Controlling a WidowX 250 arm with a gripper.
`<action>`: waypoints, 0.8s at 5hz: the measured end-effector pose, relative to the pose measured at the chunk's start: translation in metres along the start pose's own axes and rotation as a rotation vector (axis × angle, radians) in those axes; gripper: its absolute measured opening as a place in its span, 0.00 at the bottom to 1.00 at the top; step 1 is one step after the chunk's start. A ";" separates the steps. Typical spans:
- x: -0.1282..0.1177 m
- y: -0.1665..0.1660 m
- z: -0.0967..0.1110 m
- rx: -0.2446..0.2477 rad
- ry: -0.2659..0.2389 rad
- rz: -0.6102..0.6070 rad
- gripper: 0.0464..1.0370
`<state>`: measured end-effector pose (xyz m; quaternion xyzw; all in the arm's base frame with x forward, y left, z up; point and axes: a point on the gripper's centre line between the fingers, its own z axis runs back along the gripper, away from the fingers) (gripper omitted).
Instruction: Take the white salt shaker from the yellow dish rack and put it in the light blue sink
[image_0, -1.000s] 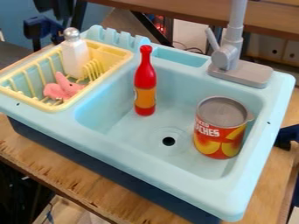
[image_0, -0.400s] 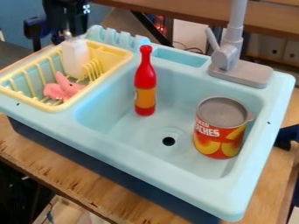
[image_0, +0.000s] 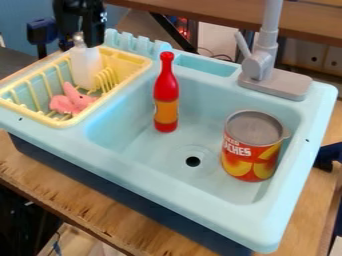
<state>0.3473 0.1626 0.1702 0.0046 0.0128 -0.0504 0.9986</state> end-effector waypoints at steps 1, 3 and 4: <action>0.000 -0.001 0.000 0.008 0.008 -0.006 0.62; -0.007 -0.007 0.007 0.001 0.005 0.014 0.46; -0.020 -0.019 0.042 0.087 0.009 0.051 0.46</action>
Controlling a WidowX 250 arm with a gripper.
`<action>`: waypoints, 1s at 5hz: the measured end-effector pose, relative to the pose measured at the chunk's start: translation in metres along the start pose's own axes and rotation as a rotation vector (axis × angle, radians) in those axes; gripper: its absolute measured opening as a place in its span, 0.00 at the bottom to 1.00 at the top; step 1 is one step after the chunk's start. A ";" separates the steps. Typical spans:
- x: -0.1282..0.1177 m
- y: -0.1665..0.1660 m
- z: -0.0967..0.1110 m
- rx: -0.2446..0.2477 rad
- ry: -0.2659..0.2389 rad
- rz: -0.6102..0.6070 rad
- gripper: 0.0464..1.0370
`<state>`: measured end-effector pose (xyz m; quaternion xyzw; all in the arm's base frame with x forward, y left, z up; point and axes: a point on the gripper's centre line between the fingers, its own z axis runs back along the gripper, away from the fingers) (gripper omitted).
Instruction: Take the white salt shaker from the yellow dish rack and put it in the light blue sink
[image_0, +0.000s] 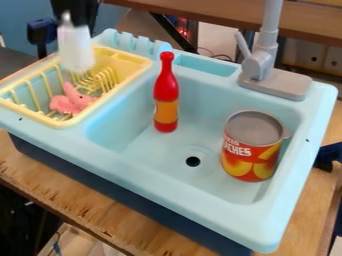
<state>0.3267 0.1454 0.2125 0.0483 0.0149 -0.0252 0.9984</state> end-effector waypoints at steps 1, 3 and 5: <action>-0.012 -0.027 0.039 0.067 -0.073 -0.052 0.46; -0.041 -0.086 0.049 -0.005 -0.101 -0.168 0.46; -0.055 -0.121 0.033 -0.049 -0.125 -0.165 0.46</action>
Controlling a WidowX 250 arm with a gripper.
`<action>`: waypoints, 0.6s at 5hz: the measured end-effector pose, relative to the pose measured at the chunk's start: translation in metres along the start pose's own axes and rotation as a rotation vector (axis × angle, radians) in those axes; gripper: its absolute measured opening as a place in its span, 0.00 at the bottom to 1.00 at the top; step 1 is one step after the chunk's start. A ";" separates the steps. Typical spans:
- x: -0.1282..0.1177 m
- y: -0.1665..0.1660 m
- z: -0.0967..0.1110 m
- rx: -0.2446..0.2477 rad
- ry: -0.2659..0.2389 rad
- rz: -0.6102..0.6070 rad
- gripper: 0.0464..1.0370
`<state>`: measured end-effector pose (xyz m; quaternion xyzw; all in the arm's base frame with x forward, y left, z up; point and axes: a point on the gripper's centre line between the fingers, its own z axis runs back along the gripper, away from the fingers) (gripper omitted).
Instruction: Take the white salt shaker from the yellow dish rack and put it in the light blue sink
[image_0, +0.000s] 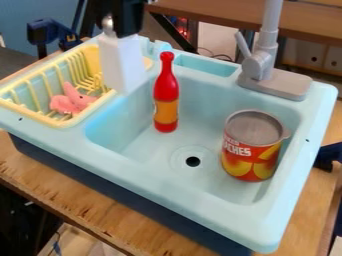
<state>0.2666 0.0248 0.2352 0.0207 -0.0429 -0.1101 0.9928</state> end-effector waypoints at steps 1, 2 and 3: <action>-0.006 -0.013 -0.019 -0.006 0.031 0.001 0.46; -0.004 -0.015 -0.029 0.002 0.034 0.025 0.46; 0.005 -0.016 -0.050 -0.019 0.076 0.005 0.46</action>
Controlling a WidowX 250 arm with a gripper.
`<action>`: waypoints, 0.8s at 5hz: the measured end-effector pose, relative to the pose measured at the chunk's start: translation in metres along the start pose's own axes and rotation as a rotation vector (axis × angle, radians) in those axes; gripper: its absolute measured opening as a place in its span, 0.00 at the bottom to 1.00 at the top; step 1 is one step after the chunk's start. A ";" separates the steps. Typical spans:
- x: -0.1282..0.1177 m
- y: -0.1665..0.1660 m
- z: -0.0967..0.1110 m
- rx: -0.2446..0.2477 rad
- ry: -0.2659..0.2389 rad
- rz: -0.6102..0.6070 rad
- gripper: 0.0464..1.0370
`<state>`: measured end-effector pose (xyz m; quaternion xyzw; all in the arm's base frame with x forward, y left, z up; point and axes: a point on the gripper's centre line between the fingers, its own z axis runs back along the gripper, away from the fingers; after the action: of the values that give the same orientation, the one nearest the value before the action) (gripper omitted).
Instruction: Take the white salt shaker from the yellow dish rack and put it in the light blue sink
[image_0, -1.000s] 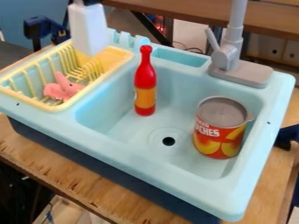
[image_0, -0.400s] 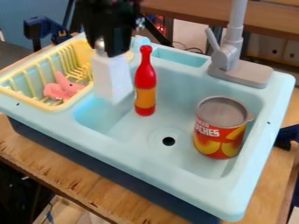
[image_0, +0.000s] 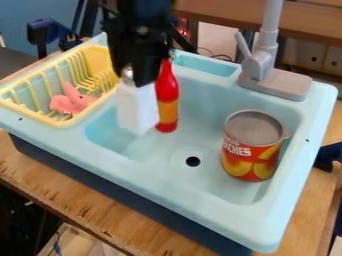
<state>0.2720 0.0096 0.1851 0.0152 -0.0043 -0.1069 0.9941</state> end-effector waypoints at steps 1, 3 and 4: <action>0.002 0.001 -0.011 -0.006 0.025 0.008 0.46; -0.005 0.002 -0.029 0.002 0.087 0.025 0.46; -0.007 0.003 -0.035 0.006 0.111 0.015 0.54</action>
<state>0.2665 0.0147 0.1504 0.0239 0.0505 -0.0984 0.9936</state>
